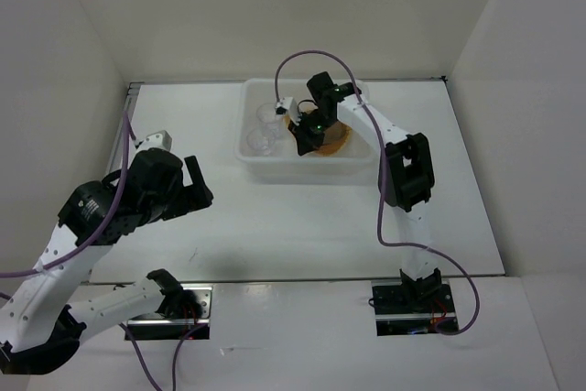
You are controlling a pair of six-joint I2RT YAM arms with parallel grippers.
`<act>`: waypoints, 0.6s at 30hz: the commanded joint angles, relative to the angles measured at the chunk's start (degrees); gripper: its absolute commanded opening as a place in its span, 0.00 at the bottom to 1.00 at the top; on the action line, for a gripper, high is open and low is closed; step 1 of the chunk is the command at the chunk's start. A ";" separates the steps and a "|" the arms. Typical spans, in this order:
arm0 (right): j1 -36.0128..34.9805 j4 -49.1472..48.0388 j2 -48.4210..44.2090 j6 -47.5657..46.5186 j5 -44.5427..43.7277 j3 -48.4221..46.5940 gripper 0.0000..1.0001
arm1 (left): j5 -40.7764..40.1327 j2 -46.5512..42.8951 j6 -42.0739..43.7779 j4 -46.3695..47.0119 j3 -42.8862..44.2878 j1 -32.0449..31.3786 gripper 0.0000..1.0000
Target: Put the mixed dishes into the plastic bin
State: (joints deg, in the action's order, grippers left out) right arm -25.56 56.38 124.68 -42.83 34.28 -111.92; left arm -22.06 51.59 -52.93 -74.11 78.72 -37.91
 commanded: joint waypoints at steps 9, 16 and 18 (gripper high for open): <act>-0.10 -4.35 7.68 2.66 -5.89 -7.70 0.00 | 2.29 0.00 -1.30 -0.34 -0.32 0.03 1.00; 1.03 -6.63 9.35 4.60 -8.43 -10.16 0.00 | 2.82 0.53 -1.30 -0.34 -0.85 0.03 1.00; 1.04 -10.04 9.87 7.13 -12.72 -10.69 0.00 | 2.82 1.05 -1.30 -0.34 -0.85 0.03 1.00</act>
State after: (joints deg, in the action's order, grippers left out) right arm -25.23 52.34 133.64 -38.70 26.24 -119.17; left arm -19.75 52.31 -52.97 -74.26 78.37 -37.91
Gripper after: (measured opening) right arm 0.001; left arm 0.999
